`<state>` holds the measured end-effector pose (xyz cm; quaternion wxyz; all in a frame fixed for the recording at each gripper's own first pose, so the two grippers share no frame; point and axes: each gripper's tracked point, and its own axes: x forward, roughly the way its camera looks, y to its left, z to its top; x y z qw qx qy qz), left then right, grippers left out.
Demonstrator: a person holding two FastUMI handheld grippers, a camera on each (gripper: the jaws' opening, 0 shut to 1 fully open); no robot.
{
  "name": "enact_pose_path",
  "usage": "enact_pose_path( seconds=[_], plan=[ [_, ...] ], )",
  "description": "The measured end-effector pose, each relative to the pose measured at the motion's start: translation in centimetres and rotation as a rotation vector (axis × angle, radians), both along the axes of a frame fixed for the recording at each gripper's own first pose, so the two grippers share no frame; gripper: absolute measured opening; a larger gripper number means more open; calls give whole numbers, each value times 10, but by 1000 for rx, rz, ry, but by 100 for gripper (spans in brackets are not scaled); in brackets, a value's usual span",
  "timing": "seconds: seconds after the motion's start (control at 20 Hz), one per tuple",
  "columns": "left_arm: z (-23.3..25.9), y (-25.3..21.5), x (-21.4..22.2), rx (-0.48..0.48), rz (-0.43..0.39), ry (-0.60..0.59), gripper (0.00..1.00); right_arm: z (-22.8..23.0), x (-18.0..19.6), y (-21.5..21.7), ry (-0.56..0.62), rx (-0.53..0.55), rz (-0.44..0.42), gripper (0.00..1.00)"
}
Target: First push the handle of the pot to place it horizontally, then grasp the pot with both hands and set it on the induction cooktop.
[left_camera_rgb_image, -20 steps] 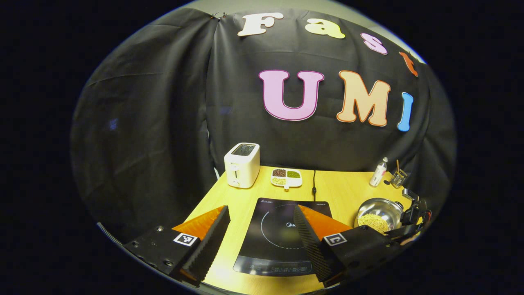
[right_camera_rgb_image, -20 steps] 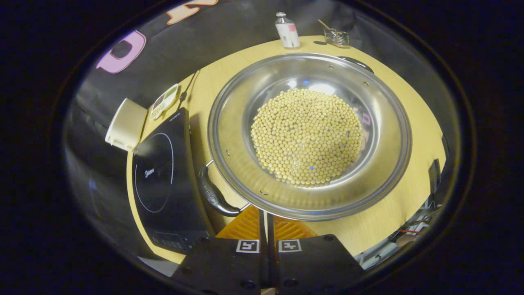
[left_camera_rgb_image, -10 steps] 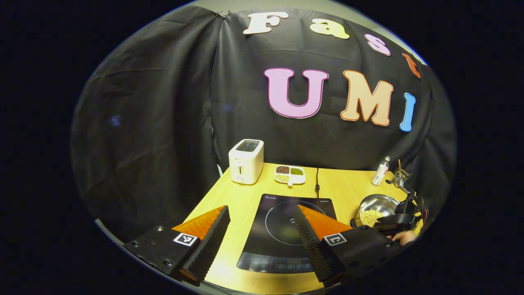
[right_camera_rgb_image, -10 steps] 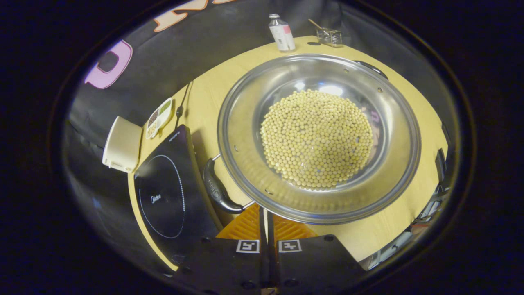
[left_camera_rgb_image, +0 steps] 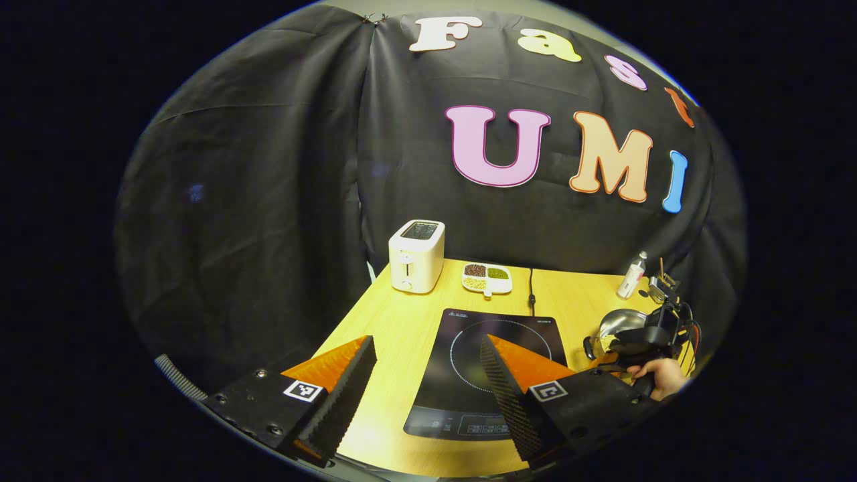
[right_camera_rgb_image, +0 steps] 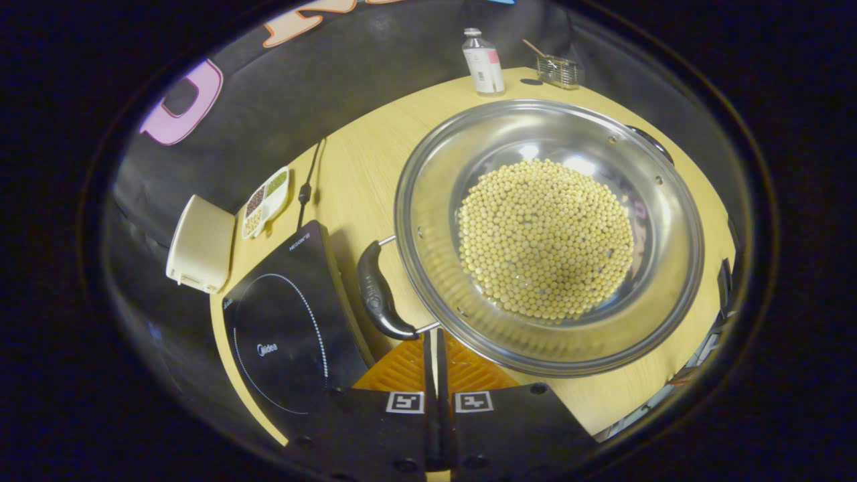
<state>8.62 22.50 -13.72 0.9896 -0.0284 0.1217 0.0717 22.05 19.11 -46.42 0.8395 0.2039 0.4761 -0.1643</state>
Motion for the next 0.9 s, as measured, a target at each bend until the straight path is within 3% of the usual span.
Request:
enact_pose_path(
  seconds=[0.15,0.2,0.25,0.3,0.4,0.5,0.6,0.65,0.75,0.9],
  plan=[
    [-2,-5,1,-17,-9,9,96,9,-5,1,3,25,3,7],
    [-3,-7,3,-23,-15,15,96,15,-11,-1,3,30,8,0],
    [-5,-12,4,-30,-23,22,96,23,-13,-2,-6,45,19,10],
    [-7,-16,4,-33,-33,32,96,26,-19,-2,-9,49,37,7],
    [-10,-26,6,-41,-62,46,96,40,-31,0,-26,76,82,31],
    [-14,-40,8,-63,-104,62,96,51,-54,-3,-43,79,132,46],
    [-22,-57,12,-117,-146,91,96,58,-71,-9,-53,70,176,91],
    [-27,-67,14,-149,-170,109,96,61,-79,-14,-49,64,193,87],
    [-36,-88,18,-208,-215,150,95,69,-95,-27,-50,66,213,95],
    [-49,-114,26,-240,-260,218,95,81,-109,-56,-64,55,198,100]
  ],
)
